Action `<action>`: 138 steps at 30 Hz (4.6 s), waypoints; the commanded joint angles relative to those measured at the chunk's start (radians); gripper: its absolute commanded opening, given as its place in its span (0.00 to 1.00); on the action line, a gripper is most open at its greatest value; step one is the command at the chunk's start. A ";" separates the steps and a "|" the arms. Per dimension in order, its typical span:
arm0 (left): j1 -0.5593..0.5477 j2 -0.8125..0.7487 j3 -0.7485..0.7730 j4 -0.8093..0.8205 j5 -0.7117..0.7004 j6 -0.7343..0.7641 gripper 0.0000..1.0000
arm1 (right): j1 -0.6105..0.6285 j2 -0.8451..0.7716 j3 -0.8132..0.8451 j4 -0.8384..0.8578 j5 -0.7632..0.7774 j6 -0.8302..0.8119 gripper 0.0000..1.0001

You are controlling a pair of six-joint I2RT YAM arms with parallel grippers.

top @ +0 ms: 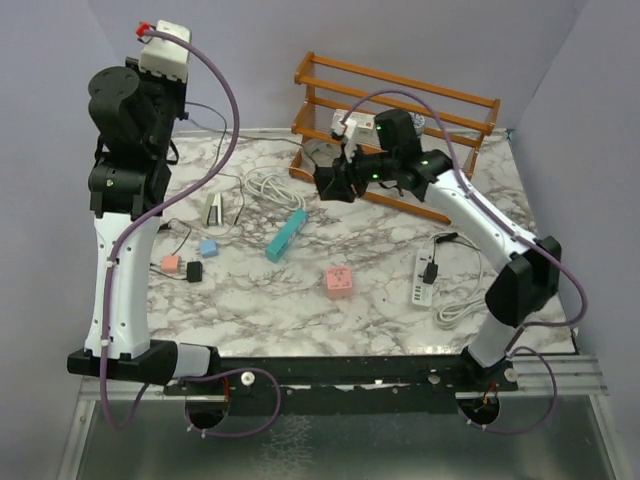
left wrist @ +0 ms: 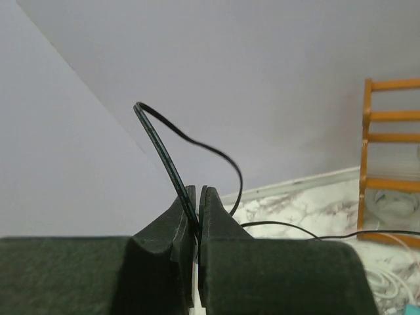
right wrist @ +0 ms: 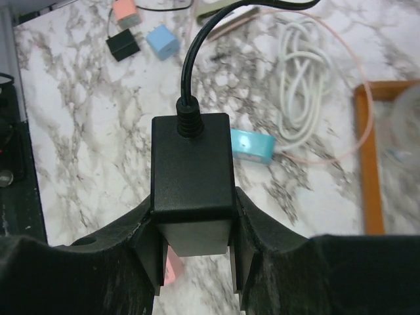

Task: Pull the plug off the socket

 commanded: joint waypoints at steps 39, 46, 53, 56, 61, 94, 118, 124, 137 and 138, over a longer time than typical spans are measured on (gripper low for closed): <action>0.177 -0.256 -1.082 -0.024 0.244 0.003 0.14 | 0.297 0.871 0.758 -0.024 0.153 0.107 0.75; 0.177 -0.213 -1.065 -0.004 0.288 -0.023 0.33 | 0.297 0.740 0.695 -0.026 0.198 0.046 0.83; 0.179 -0.191 -1.012 0.018 0.376 -0.051 0.75 | 0.292 0.534 0.485 -0.013 0.321 -0.060 0.85; 0.178 -0.208 -1.006 0.054 0.464 -0.050 0.95 | 0.268 0.415 0.330 0.012 0.335 -0.079 0.85; 0.174 -0.252 -1.034 0.136 0.657 -0.056 0.99 | 0.203 0.170 0.036 0.048 0.313 -0.122 0.85; -0.231 -0.142 -1.049 0.224 0.636 0.016 0.99 | -0.165 -0.400 -0.663 -0.450 0.560 -0.469 0.97; -0.262 -0.130 -1.026 0.195 0.609 0.059 0.99 | -0.188 -0.184 -0.610 -0.446 0.488 -0.530 0.52; -0.309 -0.086 -0.967 0.165 0.582 0.079 0.99 | -0.188 -0.195 -0.600 -0.398 0.447 -0.396 0.74; -0.358 -0.087 -0.990 0.201 0.560 0.068 0.99 | -0.196 -0.212 -0.658 -0.266 0.608 -0.145 0.76; -0.359 -0.092 -0.994 0.205 0.558 0.070 0.99 | -0.196 -0.206 -0.657 -0.263 0.616 -0.139 0.72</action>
